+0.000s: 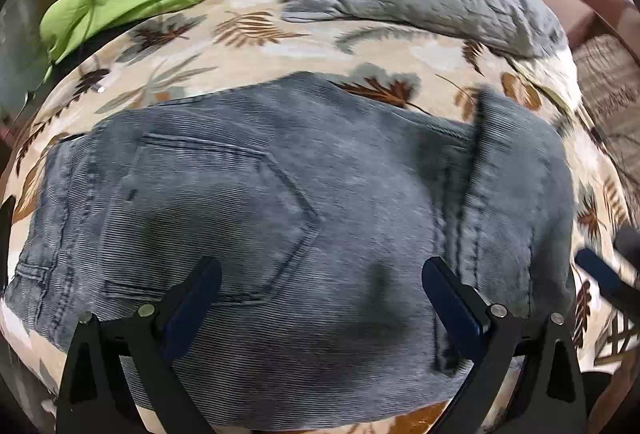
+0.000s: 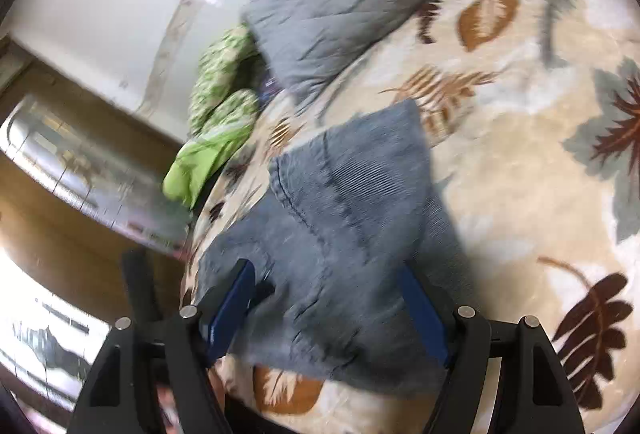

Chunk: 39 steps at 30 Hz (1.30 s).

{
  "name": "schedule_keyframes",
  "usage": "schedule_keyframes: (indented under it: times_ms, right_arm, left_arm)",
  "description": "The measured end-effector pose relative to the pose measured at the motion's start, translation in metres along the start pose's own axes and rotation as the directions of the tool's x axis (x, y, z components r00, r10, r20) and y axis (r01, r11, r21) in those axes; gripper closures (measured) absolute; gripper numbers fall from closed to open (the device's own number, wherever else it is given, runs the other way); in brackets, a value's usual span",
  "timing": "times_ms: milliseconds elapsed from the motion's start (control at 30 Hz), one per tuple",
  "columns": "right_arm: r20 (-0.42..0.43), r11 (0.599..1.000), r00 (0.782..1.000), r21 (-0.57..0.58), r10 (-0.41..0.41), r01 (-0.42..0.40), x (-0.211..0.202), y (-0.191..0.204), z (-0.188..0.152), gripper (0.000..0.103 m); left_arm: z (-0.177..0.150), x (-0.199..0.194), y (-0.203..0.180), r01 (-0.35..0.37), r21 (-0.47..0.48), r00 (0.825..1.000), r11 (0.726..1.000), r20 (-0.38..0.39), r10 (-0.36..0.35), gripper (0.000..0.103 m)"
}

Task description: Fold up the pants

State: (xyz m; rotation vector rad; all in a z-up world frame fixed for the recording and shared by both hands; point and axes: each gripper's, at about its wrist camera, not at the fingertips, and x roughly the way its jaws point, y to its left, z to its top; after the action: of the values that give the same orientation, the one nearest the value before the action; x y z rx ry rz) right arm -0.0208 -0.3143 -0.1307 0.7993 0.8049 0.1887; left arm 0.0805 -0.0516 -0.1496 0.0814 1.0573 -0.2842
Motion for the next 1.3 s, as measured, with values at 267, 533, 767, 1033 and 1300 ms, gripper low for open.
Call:
schedule_keyframes:
  times_ms: [267,533,767,1033,1300]
  right_arm:
    - [-0.011,0.996,0.996,0.015,-0.084,0.084,0.043,-0.009,0.055,0.027]
    - [-0.11,0.977,0.982,0.168,0.155,-0.135,0.095,-0.021,0.064,0.026]
    - [0.088,0.996,0.995,0.075,0.044,-0.05,0.031,-0.024,0.066,0.026]
    - [0.052,0.996,0.999,-0.094,0.015,-0.01,0.005,-0.002,0.034,0.026]
    - [0.058,0.996,0.997,-0.072,-0.049,0.053,-0.009,-0.019,0.017,0.026]
  left_arm:
    - [-0.018,0.001,-0.047,0.005,0.211,0.999,0.977,0.034,-0.012,0.005]
    - [-0.02,0.003,-0.046,0.217,0.245,0.976,0.945,-0.062,-0.209,0.049]
    - [-0.001,0.003,0.007,0.318,0.037,0.946,0.947,-0.073,-0.315,0.068]
    - [0.003,0.003,0.007,0.435,-0.055,0.897,0.899,-0.065,-0.438,0.032]
    - [-0.019,0.001,-0.043,0.402,0.099,0.911,0.91,-0.146,-0.387,0.029]
